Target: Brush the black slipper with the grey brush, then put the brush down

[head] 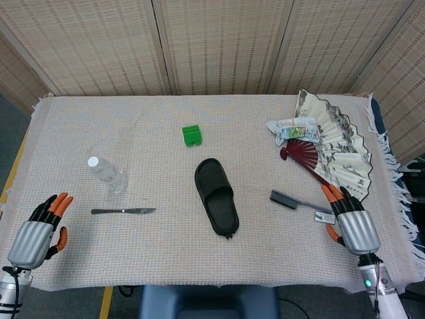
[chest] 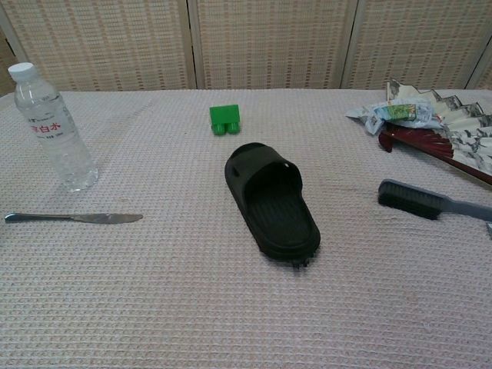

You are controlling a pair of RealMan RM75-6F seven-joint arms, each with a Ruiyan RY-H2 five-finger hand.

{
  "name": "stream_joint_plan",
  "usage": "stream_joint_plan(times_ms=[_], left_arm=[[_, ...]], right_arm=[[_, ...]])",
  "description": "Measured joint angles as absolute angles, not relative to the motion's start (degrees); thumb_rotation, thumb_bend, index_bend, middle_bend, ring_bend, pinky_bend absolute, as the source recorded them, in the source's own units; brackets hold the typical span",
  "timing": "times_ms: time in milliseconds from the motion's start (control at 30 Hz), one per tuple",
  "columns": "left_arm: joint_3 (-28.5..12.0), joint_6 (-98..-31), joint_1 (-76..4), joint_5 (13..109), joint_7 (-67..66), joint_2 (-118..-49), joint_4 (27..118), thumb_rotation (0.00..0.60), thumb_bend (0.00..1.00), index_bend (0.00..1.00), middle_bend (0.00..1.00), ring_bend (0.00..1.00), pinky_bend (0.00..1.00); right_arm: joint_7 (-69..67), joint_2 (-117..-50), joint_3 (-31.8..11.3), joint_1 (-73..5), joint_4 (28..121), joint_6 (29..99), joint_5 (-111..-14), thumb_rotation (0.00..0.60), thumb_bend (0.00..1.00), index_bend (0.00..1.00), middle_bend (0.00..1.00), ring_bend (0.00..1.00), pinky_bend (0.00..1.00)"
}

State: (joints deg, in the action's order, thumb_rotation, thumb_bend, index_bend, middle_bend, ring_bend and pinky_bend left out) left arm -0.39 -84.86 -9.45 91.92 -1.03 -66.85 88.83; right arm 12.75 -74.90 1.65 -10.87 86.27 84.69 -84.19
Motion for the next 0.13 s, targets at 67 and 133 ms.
stream_joint_plan(times_ms=[67, 133], left_arm=[[-0.3, -84.8, -9.4, 92.0, -1.1, -66.8, 88.9, 0.6, 0.52, 0.0, 0.0, 0.0, 0.15], [-0.3, -85.0, -9.3, 92.1, -1.0, -66.8, 89.0, 0.6, 0.49, 0.0, 0.0, 0.0, 0.15]], right_arm=[[14.1, -73.3, 1.7, -8.9, 90.3, 86.0, -82.2, 0.6, 0.32, 0.0, 0.0, 0.0, 0.03], [16.6, -71.4, 1.8, -7.7, 93.1, 86.7, -80.1, 0.6, 0.32, 0.0, 0.0, 0.0, 0.0]])
